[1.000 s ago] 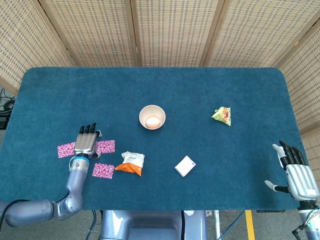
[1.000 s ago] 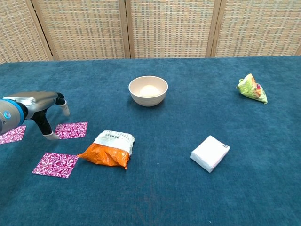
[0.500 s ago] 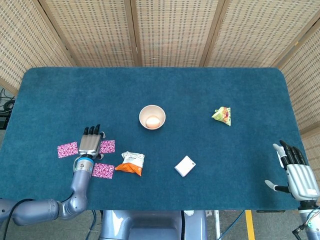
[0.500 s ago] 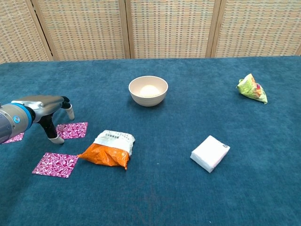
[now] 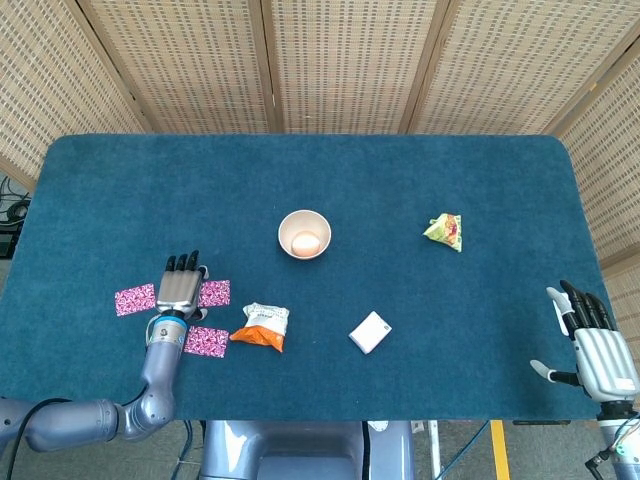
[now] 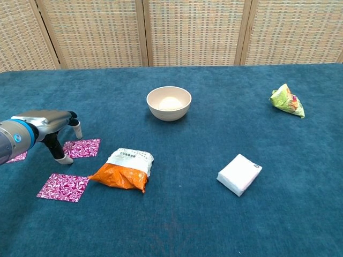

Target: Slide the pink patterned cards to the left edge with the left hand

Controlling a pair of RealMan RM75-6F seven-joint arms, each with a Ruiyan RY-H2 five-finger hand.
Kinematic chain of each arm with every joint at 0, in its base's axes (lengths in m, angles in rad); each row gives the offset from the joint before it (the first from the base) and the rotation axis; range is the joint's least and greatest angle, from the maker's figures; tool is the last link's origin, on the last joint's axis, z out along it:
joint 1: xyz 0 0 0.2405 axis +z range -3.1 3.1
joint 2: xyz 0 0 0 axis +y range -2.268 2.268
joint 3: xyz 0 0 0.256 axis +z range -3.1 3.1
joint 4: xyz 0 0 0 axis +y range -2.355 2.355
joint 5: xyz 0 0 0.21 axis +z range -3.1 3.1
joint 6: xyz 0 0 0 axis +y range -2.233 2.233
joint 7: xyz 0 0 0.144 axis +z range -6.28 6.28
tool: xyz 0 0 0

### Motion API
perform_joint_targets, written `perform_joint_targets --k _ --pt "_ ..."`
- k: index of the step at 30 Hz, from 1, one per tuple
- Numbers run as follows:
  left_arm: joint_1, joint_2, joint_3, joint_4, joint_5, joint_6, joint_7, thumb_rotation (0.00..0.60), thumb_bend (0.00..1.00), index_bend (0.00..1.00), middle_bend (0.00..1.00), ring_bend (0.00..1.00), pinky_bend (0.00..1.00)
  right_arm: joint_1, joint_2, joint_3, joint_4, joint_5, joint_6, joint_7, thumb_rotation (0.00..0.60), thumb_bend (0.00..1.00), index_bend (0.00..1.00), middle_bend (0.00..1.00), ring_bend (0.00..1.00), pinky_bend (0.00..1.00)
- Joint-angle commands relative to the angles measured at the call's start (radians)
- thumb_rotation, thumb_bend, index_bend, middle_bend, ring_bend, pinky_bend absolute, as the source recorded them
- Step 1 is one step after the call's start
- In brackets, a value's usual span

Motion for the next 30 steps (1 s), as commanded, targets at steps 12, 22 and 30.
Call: perform_joint_targets --k 12,22,30 --pt "0.005 -0.009 0.001 0.015 0.006 0.0 0.001 0.6 0.24 0.34 0.0 0.0 0.0 0.0 0.0 0.001 0.0 0.003 0.0 0.0 0.6 0.05 0.0 0.0 0.0 0.0" --pt "0.006 -0.016 0.0 0.019 0.017 0.014 0.011 0.6 0.31 0.36 0.0 0.0 0.0 0.001 0.0 0.0 0.0 0.001 0.001 0.002 0.6 0.05 0.0 0.0 0.0 0.0" --pt "0.012 -0.017 -0.001 0.03 0.013 0.009 0.013 0.6 0.35 0.36 0.0 0.0 0.0 -0.001 0.001 0.001 0.001 0.0 0.004 0.004 0.6 0.05 0.0 0.0 0.0 0.0"
